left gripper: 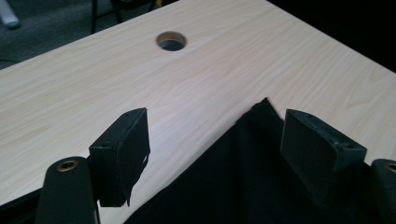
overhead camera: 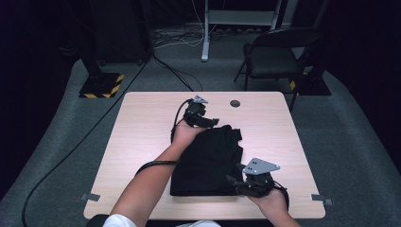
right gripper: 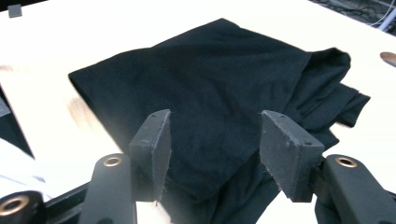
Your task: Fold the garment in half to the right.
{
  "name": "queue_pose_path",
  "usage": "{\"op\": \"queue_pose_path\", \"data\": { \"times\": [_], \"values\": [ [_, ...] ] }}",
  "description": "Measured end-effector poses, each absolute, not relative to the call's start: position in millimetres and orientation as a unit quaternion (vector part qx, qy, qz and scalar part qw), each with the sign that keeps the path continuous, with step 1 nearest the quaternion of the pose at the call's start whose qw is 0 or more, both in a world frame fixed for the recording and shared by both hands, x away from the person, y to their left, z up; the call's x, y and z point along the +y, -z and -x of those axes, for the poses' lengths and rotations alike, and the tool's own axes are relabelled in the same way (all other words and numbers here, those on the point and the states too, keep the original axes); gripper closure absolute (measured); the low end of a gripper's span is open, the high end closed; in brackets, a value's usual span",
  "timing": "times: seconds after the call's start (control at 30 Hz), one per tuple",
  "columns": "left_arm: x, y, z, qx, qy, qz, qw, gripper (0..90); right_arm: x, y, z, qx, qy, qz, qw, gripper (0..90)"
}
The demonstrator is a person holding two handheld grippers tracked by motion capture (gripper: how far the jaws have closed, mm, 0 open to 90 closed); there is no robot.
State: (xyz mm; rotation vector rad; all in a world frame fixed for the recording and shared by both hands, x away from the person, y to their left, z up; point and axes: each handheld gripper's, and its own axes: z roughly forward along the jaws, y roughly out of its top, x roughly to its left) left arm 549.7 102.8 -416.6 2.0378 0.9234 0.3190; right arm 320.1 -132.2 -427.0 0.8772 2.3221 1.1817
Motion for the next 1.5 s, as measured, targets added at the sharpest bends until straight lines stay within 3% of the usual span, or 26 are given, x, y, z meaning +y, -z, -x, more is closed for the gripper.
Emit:
{"op": "queue_pose_path", "data": {
  "times": [0.3,0.43,0.5,0.83,1.5],
  "values": [
    [120,443,-552,0.392,-0.127,-0.822,0.393,22.5,-108,432,-346,0.842,-0.412,-0.292,0.187,36.6],
    [112,457,-548,0.387,-0.12,-0.831,0.382,22.5,-102,445,-355,0.857,-0.392,-0.285,0.172,36.9],
    [105,464,-547,0.387,-0.114,-0.834,0.377,22.6,-99,461,-362,0.869,-0.375,-0.29,0.143,37.1],
    [63,480,-545,0.361,-0.112,-0.852,0.363,22.3,-108,490,-361,0.885,-0.329,-0.31,0.112,38.2],
    [31,497,-553,0.351,-0.123,-0.867,0.332,20.1,-112,497,-352,0.876,-0.336,-0.335,0.09,38.6]
  ]
}}
